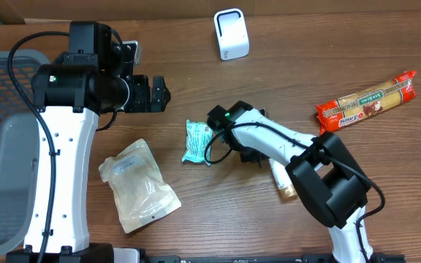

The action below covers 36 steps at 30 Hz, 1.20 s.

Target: Scan the item barcode

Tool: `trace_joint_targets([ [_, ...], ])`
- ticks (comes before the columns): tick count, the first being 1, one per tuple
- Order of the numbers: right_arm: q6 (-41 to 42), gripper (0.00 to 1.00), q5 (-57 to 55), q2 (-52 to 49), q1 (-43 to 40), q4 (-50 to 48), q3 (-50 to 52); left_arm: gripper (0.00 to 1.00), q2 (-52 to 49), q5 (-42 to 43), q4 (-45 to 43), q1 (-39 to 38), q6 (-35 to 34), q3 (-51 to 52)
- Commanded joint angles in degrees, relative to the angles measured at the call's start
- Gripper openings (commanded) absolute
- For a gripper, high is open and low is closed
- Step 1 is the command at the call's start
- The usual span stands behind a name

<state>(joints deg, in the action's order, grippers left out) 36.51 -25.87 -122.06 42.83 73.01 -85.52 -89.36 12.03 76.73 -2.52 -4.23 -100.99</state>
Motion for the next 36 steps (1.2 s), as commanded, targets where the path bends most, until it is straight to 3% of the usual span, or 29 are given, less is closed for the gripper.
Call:
trace_joint_targets([
  [1, 1.2, 0.50, 10.7, -0.7, 2.9, -0.9, -0.7, 1.00, 1.4, 0.9, -0.1, 0.2, 1.1, -1.5],
  [5, 1.0, 0.77, 11.7, -0.7, 4.4, -1.1, -0.9, 1.00, 1.4, 0.9, -0.1, 0.2, 1.1, -1.5],
  [14, -1.5, 0.83, 14.4, 1.9, 1.5, 4.3, -10.1, 1.00, 1.4, 0.9, -0.1, 0.2, 1.1, -1.5],
  [19, -9.7, 0.98, 16.1, 5.2, -3.0, 5.6, -13.0, 1.00, 1.4, 0.9, -0.1, 0.2, 1.1, -1.5],
  [24, -22.0, 0.98, 25.8, 5.3, -4.8, 5.5, -12.5, 1.00, 1.4, 0.9, -0.1, 0.2, 1.1, -1.5],
  [30, -26.6, 0.91, 33.0, 5.3, -5.9, 4.8, -12.3, 1.00, 1.4, 0.9, 0.0, 0.2, 1.1, -1.5],
  [32, -28.2, 0.85, 34.6, 5.3, -6.2, 4.5, -12.3, 1.00, 1.4, 0.9, 0.0, 0.2, 1.1, -1.5],
  [36, -29.2, 0.63, 35.0, 5.3, -6.3, 4.2, -11.6, 1.00, 1.4, 0.9, -0.1, 0.2, 1.1, -1.5],
])
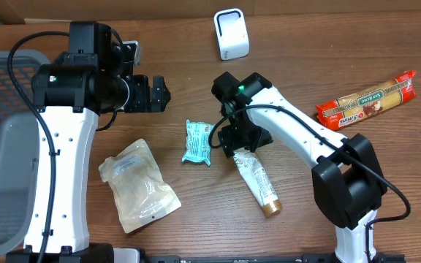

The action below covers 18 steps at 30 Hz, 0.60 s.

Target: Scan the item barcode

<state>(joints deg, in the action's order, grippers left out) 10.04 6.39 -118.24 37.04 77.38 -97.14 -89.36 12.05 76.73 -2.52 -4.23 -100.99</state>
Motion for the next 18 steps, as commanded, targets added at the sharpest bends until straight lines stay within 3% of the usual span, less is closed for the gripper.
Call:
trace_joint_targets([
  [1, -2.7, 0.56, 2.7, 1.4, -0.5, -0.3, 0.3, 1.00, 1.4, 0.9, -0.1, 0.2, 1.1, -1.5],
  [3, -2.7, 0.39, 2.7, 1.4, -0.4, -0.3, 1.0, 1.00, 1.4, 0.9, -0.1, 0.2, 1.1, -1.5],
  [5, -2.6, 0.33, 2.7, 1.4, -0.5, -0.2, 1.3, 1.00, 1.4, 0.9, -0.1, 0.2, 1.1, -1.5],
  [13, -4.2, 0.34, 3.3, 6.2, -7.1, 3.0, -0.9, 1.00, 1.4, 0.9, -0.1, 0.2, 1.1, -1.5],
  [17, -11.7, 0.42, 10.8, 7.7, -12.3, 7.9, -0.5, 1.00, 1.4, 0.9, -0.1, 0.2, 1.1, -1.5],
  [18, -15.0, 0.50, 14.3, 7.6, -13.7, 8.8, 0.9, 0.99, 1.4, 0.9, -0.1, 0.2, 1.1, -1.5],
])
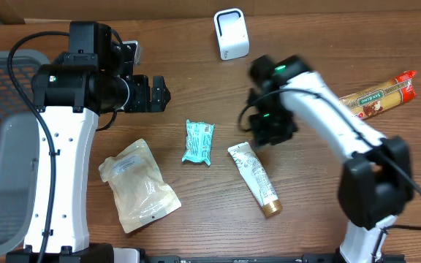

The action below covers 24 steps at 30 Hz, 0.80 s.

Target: Scan the item barcode

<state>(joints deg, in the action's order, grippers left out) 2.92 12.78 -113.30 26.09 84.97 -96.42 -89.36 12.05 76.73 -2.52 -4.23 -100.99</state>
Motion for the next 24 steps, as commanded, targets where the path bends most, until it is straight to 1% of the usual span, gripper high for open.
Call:
trace_joint_targets([
  [1, -9.6, 0.55, 9.5, 2.7, -3.1, 1.1, 1.7, 1.00, 1.4, 0.9, -0.1, 0.2, 1.1, -1.5],
  [2, -11.0, 0.61, 10.6, 2.7, -3.4, 1.0, 3.3, 1.00, 1.4, 0.9, -0.1, 0.2, 1.1, -1.5],
  [4, -12.4, 0.69, 10.9, 2.7, -3.4, -0.2, 7.3, 1.00, 1.4, 0.9, -0.1, 0.2, 1.1, -1.5],
  [6, -12.4, 0.72, 10.9, 2.7, -3.4, -2.1, 11.1, 1.00, 1.4, 0.9, -0.1, 0.2, 1.1, -1.5],
  [10, -12.4, 0.72, 13.0, 2.7, -3.4, -4.8, 17.6, 1.00, 1.4, 0.9, -0.1, 0.2, 1.1, -1.5],
  [12, -12.4, 0.72, 14.4, 2.7, -3.4, -5.1, 19.3, 1.00, 1.4, 0.9, -0.1, 0.2, 1.1, -1.5],
  [13, -12.3, 0.71, 14.5, 2.7, -3.2, -4.8, 19.5, 1.00, 1.4, 0.9, -0.1, 0.2, 1.1, -1.5],
  [14, -12.1, 0.67, 14.5, 2.7, -2.9, -4.7, 19.5, 1.00, 1.4, 0.9, -0.1, 0.2, 1.1, -1.5],
  [15, -11.9, 0.65, 14.3, 3.1, -2.6, -4.8, 19.4, 1.00, 1.4, 0.9, -0.1, 0.2, 1.1, -1.5],
  [17, -9.8, 0.65, 12.7, 4.2, -2.0, -5.5, 19.1, 0.99, 1.4, 0.9, -0.1, 0.2, 1.1, -1.5],
  [20, -3.8, 0.63, 8.3, 6.3, -1.6, -5.6, 17.0, 1.00, 1.4, 0.9, -0.1, 0.2, 1.1, -1.5],
  [24, -2.4, 0.61, 10.4, 10.3, 0.7, -6.3, 16.1, 1.00, 1.4, 0.9, -0.1, 0.2, 1.1, -1.5],
])
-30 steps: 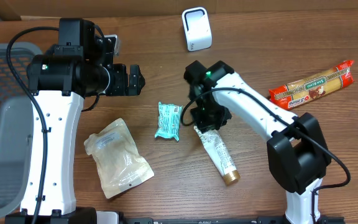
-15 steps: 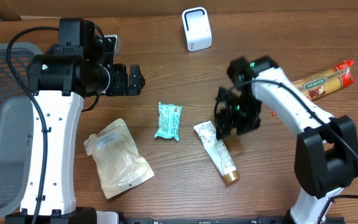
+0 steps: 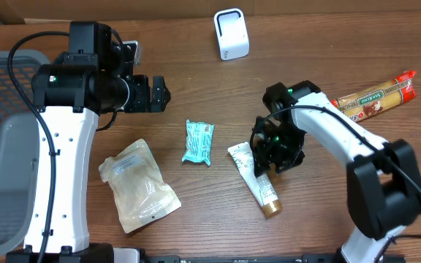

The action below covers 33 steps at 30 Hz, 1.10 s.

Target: Scan the item barcode

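Observation:
A white tube with a gold cap (image 3: 263, 191) lies on the table right of centre, cap toward the front. My right gripper (image 3: 269, 156) points down over the tube's upper half and hides it there. The wrist covers the fingers, so their state does not show. The white barcode scanner (image 3: 231, 34) stands at the back centre. My left gripper (image 3: 161, 93) hovers open and empty at the left, pointing right.
A teal packet (image 3: 198, 142) lies left of the tube. A clear pouch (image 3: 138, 184) sits front left. A red and orange pasta packet (image 3: 375, 97) lies at the right. A grey basket fills the left edge.
My right gripper was above and behind the tube, nearer the scanner. It now sits lower and closer to the front, directly over the tube. The left arm and the items have not moved.
First my right arm reached left to the teal packet, with the tube mostly hidden beneath it. Then the gripper was at the tube's top end and the tube lay in full view. Then it stood further back and right, and now it is over the tube.

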Tool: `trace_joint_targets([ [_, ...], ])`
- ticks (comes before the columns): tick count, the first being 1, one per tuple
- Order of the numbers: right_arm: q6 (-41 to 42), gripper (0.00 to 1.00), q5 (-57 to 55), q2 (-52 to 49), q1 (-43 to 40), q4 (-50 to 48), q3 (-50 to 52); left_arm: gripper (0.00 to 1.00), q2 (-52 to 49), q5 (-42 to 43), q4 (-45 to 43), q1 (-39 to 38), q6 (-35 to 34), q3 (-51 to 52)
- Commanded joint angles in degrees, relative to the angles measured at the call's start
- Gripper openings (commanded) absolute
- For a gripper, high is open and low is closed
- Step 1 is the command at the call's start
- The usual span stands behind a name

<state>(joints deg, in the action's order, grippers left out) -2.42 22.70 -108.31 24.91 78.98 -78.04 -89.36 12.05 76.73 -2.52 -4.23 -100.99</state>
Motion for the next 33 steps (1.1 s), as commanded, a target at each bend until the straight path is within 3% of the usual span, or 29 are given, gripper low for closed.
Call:
trace_joint_targets([
  [1, 4.2, 0.59, 0.9, 5.9, 3.3, -0.2, -2.2, 1.00, 1.4, 0.9, -0.1, 0.2, 1.1, -1.5],
  [9, 16.5, 0.60, 1.0, 6.1, 15.4, -6.8, 4.5, 1.00, 1.4, 0.9, -0.1, 0.2, 1.1, -1.5],
  [14, 22.6, 0.61, 0.4, 6.1, 18.9, -10.3, 11.1, 1.00, 1.4, 0.9, -0.1, 0.2, 1.1, -1.5],
  [25, 29.6, 0.64, -15.3, 6.1, 15.6, -10.7, 15.9, 1.00, 1.4, 0.9, -0.1, 0.2, 1.1, -1.5],
  [33, 30.0, 0.66, -26.5, 6.1, 7.5, -15.6, 15.9, 1.00, 1.4, 0.9, -0.1, 0.2, 1.1, -1.5],
])
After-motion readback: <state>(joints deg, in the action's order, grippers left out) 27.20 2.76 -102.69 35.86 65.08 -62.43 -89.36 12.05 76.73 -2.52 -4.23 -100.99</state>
